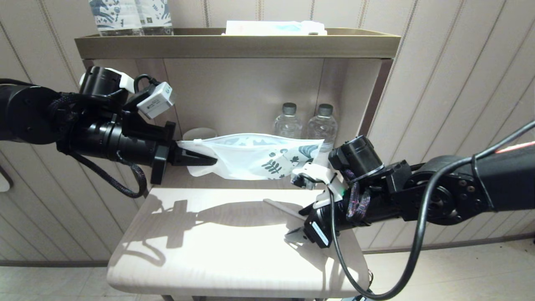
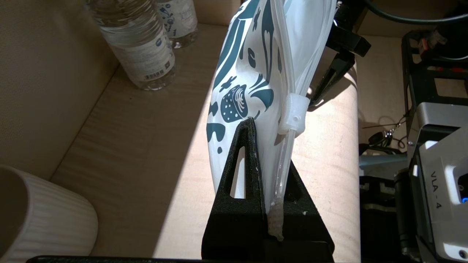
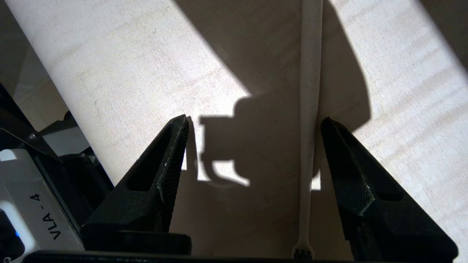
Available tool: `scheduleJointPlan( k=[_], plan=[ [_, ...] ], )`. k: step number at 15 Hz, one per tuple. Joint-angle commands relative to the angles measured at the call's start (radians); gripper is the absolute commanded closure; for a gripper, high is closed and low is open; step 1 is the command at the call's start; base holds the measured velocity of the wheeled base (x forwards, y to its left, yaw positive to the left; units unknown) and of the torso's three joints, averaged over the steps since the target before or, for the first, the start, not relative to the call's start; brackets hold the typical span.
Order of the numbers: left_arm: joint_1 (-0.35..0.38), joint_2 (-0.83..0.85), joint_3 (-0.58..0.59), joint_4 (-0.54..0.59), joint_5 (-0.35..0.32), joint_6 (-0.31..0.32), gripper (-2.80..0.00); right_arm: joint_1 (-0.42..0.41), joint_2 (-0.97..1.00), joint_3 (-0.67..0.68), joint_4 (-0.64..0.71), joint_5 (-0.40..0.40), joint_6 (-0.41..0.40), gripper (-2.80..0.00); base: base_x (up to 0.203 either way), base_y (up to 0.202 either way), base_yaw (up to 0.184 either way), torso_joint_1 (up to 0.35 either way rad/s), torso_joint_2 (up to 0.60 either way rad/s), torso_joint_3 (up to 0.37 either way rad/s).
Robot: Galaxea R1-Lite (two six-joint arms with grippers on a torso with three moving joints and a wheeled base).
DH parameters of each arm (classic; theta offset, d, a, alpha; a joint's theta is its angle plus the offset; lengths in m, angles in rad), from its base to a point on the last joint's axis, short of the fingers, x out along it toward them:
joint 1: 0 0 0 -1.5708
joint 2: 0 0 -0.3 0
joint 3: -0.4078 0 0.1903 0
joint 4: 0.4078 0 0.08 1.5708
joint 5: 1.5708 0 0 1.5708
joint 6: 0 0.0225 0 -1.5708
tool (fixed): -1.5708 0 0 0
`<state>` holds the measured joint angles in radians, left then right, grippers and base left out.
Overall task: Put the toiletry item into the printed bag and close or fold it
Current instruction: Pick up a toothbrush
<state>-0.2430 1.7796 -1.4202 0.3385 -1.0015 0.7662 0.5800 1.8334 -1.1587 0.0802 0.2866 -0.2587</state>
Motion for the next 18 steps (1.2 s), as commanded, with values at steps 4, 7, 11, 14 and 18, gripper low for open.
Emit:
scheduleJointPlan(
  k=[4,7,11,14,18],
  plan=[
    [-0.001,-0.005,0.004,0.002,-0.006,0.004,0.0,-0.003,0.0,-0.003,0.001,0.0,-0.004,-2.8,0.0,0.0,0.0,0.0,0.0,0.0],
    [-0.001,-0.019,0.014,-0.001,-0.008,0.005,0.0,-0.005,-0.001,0.001,0.001,0.0,-0.004,-2.8,0.0,0.0,0.0,0.0,0.0,0.0],
    [-0.001,-0.02,0.012,-0.001,-0.008,0.005,0.0,-0.003,0.007,-0.004,-0.007,-0.023,-0.002,-2.8,0.0,0.0,0.0,0.0,0.0,0.0],
    [-0.001,-0.02,0.014,-0.001,-0.008,0.005,0.0,-0.003,0.016,-0.023,-0.004,-0.038,0.005,0.0,0.0,0.0,0.0,0.0,0.0,0.0],
    [0.001,-0.022,0.014,-0.001,-0.008,0.005,0.0,0.0,0.017,-0.016,-0.002,-0.067,-0.002,0.0,0.0,0.0,0.0,0.0,0.0,0.0]
  ],
)
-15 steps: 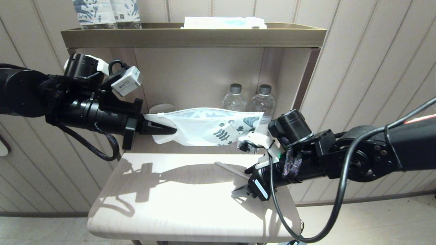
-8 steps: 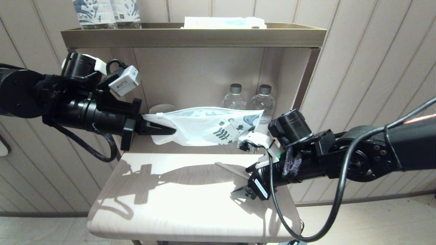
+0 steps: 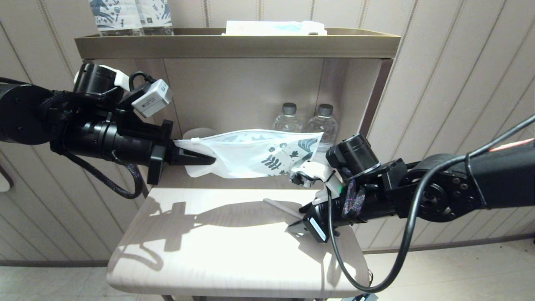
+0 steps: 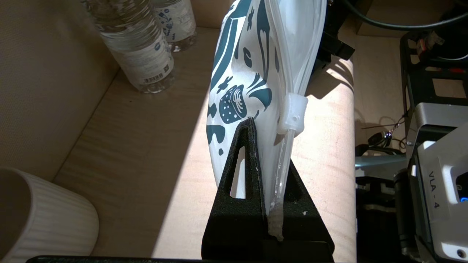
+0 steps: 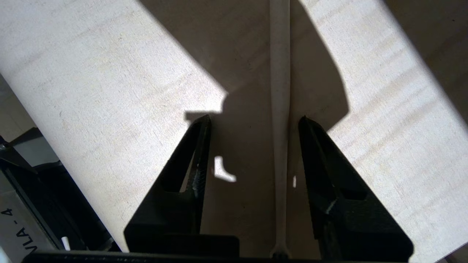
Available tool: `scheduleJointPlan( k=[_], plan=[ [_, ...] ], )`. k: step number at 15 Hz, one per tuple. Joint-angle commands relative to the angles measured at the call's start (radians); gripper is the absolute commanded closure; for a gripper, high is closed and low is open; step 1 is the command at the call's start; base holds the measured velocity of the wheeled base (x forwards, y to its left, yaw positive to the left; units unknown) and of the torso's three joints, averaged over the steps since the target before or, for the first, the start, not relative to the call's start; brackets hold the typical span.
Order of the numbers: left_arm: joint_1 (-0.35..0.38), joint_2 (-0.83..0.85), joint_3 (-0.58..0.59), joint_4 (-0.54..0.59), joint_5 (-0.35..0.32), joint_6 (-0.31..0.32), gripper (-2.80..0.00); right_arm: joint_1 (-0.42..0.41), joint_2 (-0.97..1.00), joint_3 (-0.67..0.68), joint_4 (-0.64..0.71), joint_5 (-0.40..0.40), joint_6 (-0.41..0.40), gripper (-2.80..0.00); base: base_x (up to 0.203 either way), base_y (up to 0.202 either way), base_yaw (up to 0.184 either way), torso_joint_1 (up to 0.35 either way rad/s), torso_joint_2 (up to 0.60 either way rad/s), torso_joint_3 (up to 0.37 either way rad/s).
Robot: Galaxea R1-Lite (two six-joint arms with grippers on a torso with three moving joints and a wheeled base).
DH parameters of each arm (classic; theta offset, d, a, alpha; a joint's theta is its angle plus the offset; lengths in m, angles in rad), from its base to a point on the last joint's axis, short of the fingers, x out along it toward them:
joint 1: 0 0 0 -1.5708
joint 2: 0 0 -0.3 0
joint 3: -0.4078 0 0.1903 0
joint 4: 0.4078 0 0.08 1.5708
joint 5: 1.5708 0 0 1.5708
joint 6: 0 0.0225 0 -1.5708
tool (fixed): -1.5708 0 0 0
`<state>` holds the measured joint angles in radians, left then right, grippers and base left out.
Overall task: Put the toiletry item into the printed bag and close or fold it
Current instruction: Pick up a toothbrush
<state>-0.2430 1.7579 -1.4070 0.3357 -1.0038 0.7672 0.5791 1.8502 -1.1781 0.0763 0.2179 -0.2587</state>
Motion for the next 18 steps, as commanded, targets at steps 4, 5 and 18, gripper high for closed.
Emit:
scheduleJointPlan(
  k=[4,5,18],
  plan=[
    [0.001,0.002,0.0,0.002,-0.006,0.004,0.0,-0.002,-0.003,0.002,0.002,0.001,-0.005,0.0,0.0,0.0,0.0,0.0,0.0,0.0],
    [0.0,0.002,0.0,0.002,-0.006,0.004,0.0,-0.002,-0.008,0.0,0.003,0.001,-0.005,0.0,0.0,0.0,0.0,0.0,0.0,0.0],
    [-0.001,0.068,0.117,-0.32,0.128,0.001,0.0,0.05,-0.396,-0.27,0.608,0.001,-0.046,0.0,0.0,0.0,0.0,0.0,0.0,0.0]
  ],
)
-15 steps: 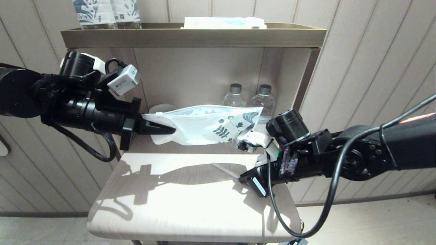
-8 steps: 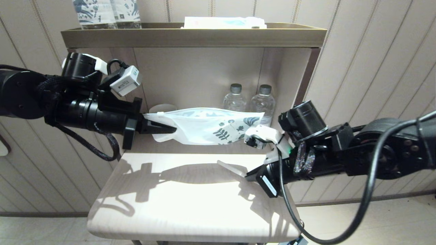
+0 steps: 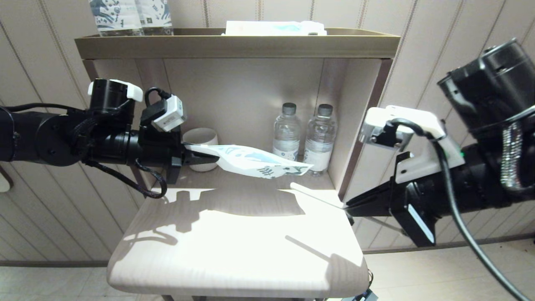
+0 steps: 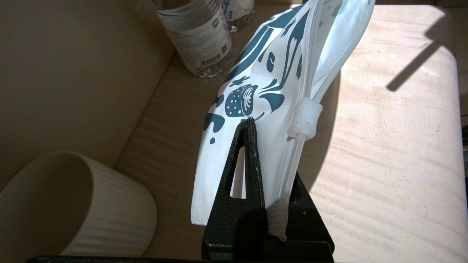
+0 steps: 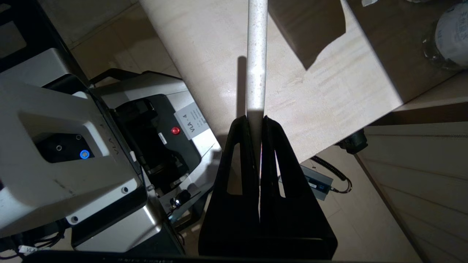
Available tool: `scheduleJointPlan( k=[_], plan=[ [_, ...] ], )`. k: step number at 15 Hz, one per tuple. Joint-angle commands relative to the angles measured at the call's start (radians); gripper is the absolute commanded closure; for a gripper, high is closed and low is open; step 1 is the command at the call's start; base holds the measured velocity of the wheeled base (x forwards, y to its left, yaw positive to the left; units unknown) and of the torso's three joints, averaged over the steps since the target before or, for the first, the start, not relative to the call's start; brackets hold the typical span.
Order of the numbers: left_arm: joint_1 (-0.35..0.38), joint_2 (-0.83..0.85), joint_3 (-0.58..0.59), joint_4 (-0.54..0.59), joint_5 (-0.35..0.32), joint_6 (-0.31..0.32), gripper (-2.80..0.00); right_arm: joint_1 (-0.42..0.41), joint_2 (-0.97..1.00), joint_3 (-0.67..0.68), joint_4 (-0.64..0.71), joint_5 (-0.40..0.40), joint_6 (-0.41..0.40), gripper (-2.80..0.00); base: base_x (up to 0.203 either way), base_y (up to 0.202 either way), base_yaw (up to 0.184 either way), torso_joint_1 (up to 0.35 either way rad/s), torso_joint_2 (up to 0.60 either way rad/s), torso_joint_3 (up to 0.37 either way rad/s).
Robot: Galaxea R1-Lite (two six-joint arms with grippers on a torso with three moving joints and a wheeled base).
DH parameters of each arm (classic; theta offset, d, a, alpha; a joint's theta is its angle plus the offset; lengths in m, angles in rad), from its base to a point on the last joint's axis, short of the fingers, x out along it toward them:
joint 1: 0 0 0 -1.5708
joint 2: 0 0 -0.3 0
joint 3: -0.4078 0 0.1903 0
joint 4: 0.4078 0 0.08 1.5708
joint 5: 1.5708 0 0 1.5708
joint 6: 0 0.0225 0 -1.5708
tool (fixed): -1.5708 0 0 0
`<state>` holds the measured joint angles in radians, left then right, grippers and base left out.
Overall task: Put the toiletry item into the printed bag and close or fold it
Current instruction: Pick up a toothbrush, then place the toothbrush in the storage bag
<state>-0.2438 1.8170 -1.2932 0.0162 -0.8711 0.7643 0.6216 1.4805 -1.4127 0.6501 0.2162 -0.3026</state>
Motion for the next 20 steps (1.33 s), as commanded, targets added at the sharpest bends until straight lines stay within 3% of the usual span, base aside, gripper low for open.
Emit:
scheduleJointPlan(
  k=[1,8,11,20],
  plan=[
    [0.0,0.011,0.002,-0.002,-0.003,0.004,0.0,0.027,-0.023,-0.092,0.088,0.003,-0.001,0.0,0.0,0.0,0.0,0.0,0.0,0.0],
    [-0.014,-0.004,0.023,-0.002,-0.002,0.006,0.0,0.087,0.269,-0.537,0.338,-0.01,0.0,0.0,0.0,0.0,0.0,0.0,0.0,0.0],
    [-0.015,-0.004,0.025,-0.002,-0.003,0.006,0.0,0.115,0.327,-0.555,0.355,-0.03,-0.007,0.0,0.0,0.0,0.0,0.0,0.0,0.0],
    [-0.077,-0.079,0.114,-0.006,-0.003,0.013,0.0,0.093,0.327,-0.554,0.355,-0.044,-0.007,0.0,0.0,0.0,0.0,0.0,0.0,0.0]
  ],
)
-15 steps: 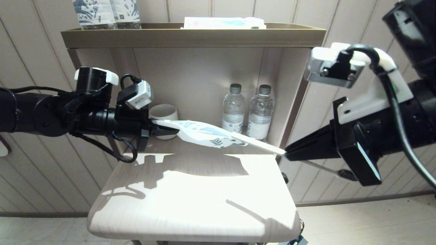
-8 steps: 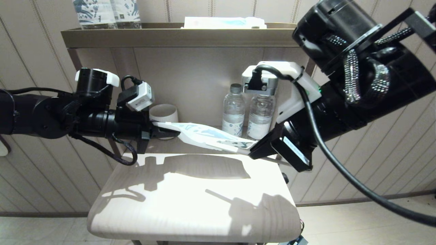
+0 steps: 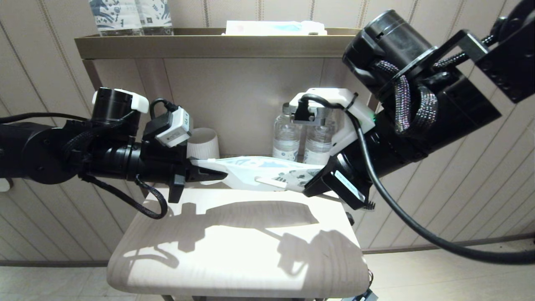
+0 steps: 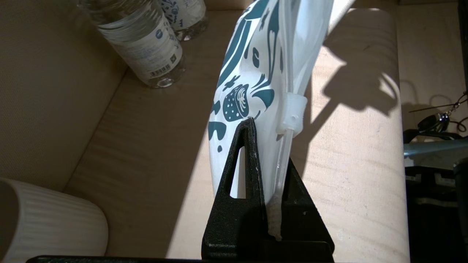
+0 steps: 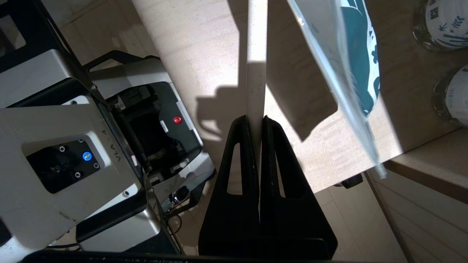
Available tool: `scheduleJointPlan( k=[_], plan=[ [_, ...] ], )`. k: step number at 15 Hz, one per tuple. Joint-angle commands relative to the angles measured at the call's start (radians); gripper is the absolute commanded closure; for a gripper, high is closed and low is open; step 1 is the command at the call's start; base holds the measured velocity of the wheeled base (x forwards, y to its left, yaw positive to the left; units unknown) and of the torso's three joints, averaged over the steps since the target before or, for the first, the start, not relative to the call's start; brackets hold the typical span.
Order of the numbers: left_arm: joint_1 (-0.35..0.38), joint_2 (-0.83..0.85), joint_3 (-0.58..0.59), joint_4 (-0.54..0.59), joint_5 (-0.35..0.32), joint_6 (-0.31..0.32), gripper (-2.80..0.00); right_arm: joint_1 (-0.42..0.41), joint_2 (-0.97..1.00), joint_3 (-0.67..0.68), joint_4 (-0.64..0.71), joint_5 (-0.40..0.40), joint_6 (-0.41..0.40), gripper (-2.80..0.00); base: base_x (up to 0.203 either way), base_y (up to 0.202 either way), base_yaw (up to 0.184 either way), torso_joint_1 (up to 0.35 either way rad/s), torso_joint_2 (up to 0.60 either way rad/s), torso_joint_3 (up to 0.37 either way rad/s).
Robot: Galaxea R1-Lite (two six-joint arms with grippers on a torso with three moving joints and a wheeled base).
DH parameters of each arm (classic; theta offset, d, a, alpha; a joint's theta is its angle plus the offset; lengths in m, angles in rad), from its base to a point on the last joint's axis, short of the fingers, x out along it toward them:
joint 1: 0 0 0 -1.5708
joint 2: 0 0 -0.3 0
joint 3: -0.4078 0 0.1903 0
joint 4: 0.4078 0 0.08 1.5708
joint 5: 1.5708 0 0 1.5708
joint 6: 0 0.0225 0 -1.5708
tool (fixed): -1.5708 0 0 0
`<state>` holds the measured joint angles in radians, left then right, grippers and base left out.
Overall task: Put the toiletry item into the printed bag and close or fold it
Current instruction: Place the toothbrush in the storage bag
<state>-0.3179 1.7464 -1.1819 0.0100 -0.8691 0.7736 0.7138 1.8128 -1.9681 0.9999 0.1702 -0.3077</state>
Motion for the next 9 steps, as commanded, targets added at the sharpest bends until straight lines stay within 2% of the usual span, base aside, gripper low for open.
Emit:
scheduleJointPlan(
  k=[1,4,6,9],
  plan=[
    [-0.003,-0.004,0.002,0.001,-0.005,0.004,0.0,0.007,-0.015,0.002,0.01,0.002,-0.002,0.0,0.0,0.0,0.0,0.0,0.0,0.0],
    [-0.005,0.008,-0.001,-0.001,-0.004,0.005,0.0,0.04,-0.097,0.002,0.03,-0.014,-0.001,0.0,0.0,0.0,0.0,0.0,0.0,0.0],
    [-0.014,0.012,0.002,-0.002,-0.002,0.006,0.0,0.042,-0.108,0.009,0.082,-0.029,0.0,0.0,0.0,0.0,0.0,0.0,0.0,0.0],
    [-0.021,0.012,0.005,-0.002,-0.002,0.006,0.0,0.04,-0.098,0.037,0.08,-0.03,0.002,0.0,0.0,0.0,0.0,0.0,0.0,0.0]
  ],
)
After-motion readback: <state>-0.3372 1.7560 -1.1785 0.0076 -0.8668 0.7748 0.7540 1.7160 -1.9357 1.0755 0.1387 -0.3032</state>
